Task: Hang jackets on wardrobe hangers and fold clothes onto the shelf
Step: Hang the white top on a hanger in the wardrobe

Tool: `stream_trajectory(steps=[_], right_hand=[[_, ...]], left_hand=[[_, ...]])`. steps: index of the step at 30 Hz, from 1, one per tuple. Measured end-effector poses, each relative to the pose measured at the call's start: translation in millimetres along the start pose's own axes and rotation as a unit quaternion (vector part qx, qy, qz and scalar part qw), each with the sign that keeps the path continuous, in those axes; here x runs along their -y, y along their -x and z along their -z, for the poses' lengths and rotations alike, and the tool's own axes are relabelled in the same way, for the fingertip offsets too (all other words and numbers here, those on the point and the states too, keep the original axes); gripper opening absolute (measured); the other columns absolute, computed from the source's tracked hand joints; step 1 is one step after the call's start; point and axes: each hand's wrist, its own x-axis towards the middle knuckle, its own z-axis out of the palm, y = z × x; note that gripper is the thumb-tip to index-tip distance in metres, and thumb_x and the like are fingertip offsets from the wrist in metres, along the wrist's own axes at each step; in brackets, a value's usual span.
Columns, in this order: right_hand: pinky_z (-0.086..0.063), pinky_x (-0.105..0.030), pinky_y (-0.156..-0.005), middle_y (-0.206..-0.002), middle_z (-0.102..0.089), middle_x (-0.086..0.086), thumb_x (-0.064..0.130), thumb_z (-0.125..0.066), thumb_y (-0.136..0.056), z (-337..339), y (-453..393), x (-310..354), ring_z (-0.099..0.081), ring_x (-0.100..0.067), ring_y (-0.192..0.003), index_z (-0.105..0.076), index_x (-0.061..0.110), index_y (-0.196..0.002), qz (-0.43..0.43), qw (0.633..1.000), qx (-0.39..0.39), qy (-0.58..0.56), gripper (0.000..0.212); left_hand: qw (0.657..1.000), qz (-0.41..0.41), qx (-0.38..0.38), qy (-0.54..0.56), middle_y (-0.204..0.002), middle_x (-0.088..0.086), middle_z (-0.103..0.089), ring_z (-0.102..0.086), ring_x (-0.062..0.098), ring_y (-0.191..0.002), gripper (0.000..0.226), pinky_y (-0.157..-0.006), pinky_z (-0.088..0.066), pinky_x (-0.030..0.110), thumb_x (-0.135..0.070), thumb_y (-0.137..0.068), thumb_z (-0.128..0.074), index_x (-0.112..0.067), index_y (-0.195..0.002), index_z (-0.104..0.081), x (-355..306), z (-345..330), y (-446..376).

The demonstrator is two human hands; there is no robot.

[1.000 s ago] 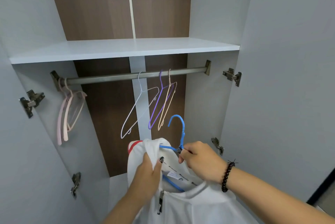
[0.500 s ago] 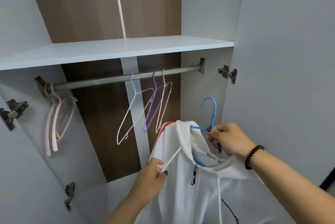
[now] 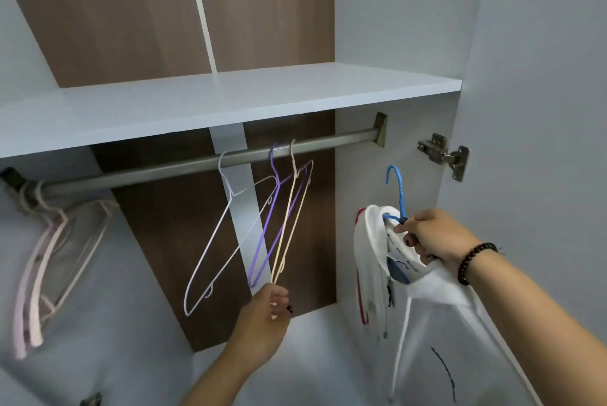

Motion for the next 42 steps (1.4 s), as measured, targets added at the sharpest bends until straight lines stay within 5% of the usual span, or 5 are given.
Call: stream_trajectory(steps=[8, 20, 30, 37, 42], right_hand=[[-0.03, -0.019, -0.035, -0.057, -0.05, -0.008, -0.001, -0.052, -0.09, -6.0, -108.2, 46.8, -0.032, -0.014, -0.035, -0.063, 0.001, -0.076, 0.027, 1.0, 0.015, -0.004, 0.018], [-0.03, -0.019, -0.036, -0.055, -0.057, -0.007, 0.008, -0.048, -0.095, -50.3, -228.4, 77.3, -0.038, -0.004, -0.026, -0.064, 0.0, -0.085, 0.071, 0.997, 0.019, -0.001, 0.021], [-0.034, -0.023, -0.045, -0.055, -0.055, -0.007, 0.013, -0.051, -0.095, -81.2, -255.3, 31.1, -0.04, -0.006, -0.028, -0.068, 0.005, -0.077, 0.046, 0.998, 0.022, -0.04, 0.026], [-0.032, -0.041, -0.097, -0.125, -0.045, -0.016, 0.018, -0.061, -0.086, -101.6, -194.3, 49.3, -0.04, -0.033, -0.118, -0.048, 0.009, -0.127, 0.24, 0.936, -0.19, 0.174, 0.045], [-0.036, -0.042, -0.104, -0.133, -0.041, -0.008, 0.025, -0.067, -0.084, -155.0, -162.7, 48.3, -0.04, -0.026, -0.124, -0.041, 0.012, -0.134, 0.202, 0.974, -0.02, 0.105, 0.058]], left_hand=[[0.987, 0.03, -0.157, 0.011, -0.114, -0.006, -0.049, -0.054, 0.016, -0.109, 0.036, -0.097, -0.052, 0.042, -0.008, -0.084, -0.07, -0.029, -0.107, -0.052, -27.2, 4.4, -72.8], [0.977, 0.09, -0.129, 0.145, -0.081, -0.001, -0.07, -0.07, 0.022, -0.083, 0.018, -0.086, -0.056, 0.048, -0.01, -0.096, -0.052, -0.025, -0.102, -0.061, -14.9, -13.5, -115.1], [0.971, 0.127, -0.013, 0.2, -0.1, -0.005, -0.068, -0.069, 0.003, -0.077, 0.01, -0.071, -0.053, 0.021, -0.021, -0.099, -0.049, -0.024, -0.103, -0.058, -37.3, -30.4, -115.4], [0.973, 0.119, 0.042, 0.192, -0.104, -0.005, -0.072, -0.069, 0.003, -0.08, 0.015, -0.07, -0.049, 0.017, -0.015, -0.099, -0.047, -0.018, -0.108, -0.058, -51.5, -39.1, -112.1], [0.97, 0.132, 0.034, 0.203, -0.097, -0.01, -0.071, -0.069, 0.001, -0.079, 0.018, -0.072, -0.049, 0.017, -0.012, -0.098, -0.048, -0.021, -0.108, -0.059, -54.8, -35.7, -104.7]])
